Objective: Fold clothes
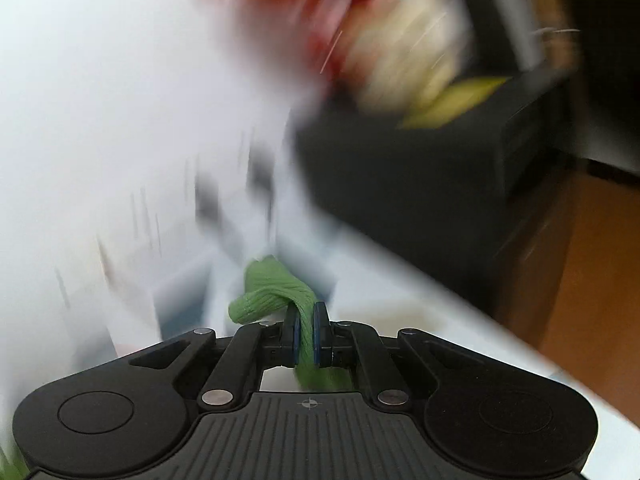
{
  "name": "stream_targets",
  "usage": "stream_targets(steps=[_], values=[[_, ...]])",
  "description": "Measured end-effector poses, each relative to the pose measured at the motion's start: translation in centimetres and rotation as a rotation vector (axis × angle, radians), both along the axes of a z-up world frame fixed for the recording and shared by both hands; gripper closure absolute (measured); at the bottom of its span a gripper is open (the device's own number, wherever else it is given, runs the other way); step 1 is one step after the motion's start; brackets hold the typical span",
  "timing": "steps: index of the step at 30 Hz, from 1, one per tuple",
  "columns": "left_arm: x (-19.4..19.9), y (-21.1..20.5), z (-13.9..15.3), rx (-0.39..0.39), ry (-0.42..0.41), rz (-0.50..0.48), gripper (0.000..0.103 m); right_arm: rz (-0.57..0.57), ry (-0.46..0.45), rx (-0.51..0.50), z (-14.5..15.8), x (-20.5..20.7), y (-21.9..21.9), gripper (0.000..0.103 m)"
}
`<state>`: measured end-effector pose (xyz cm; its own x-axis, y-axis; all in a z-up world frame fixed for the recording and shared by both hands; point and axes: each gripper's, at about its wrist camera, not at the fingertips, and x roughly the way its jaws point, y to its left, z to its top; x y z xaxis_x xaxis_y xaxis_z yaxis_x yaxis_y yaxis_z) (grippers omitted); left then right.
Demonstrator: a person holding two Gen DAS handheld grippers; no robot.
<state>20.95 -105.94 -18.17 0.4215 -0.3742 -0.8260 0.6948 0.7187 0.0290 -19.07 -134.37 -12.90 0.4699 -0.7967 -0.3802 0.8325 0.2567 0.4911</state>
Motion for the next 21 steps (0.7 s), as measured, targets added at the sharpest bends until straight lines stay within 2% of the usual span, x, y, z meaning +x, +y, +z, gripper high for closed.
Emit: stream_targets(steps=[2,6,8,10,15,17,18,21], values=[[0.1,-0.1,0.1,0.006,0.006,0.003,0.000,-0.169,-0.128,-0.027,1.2,-5.5,2.0,0.097],[0.2,-0.2,0.2,0.013,0.006,0.001,0.000,-0.347,-0.197,0.136,-1.9,-12.5,5.0,0.097],[0.2,-0.4,0.2,0.018,0.002,-0.006,0.000,-0.360,-0.164,0.257,-4.3,-13.5,6.0,0.097],[0.1,-0.6,0.3,0.027,-0.004,-0.012,0.000,-0.364,-0.159,0.319,-5.8,-13.8,7.0,0.096],[0.0,-1.5,0.6,0.062,-0.028,-0.035,0.000,-0.433,-0.168,0.347,-6.6,-14.4,7.5,0.082],[-0.1,-2.2,0.7,0.085,-0.065,-0.085,0.000,-0.460,-0.171,0.358,-6.9,-14.6,7.7,0.079],[-0.3,-2.5,0.8,0.096,-0.090,-0.111,0.000,-0.474,-0.173,0.364,-7.0,-14.7,7.8,0.073],[-0.5,-3.5,0.8,0.117,-0.118,-0.124,0.000,-0.523,-0.172,0.383,-8.0,-14.6,7.0,0.074]])
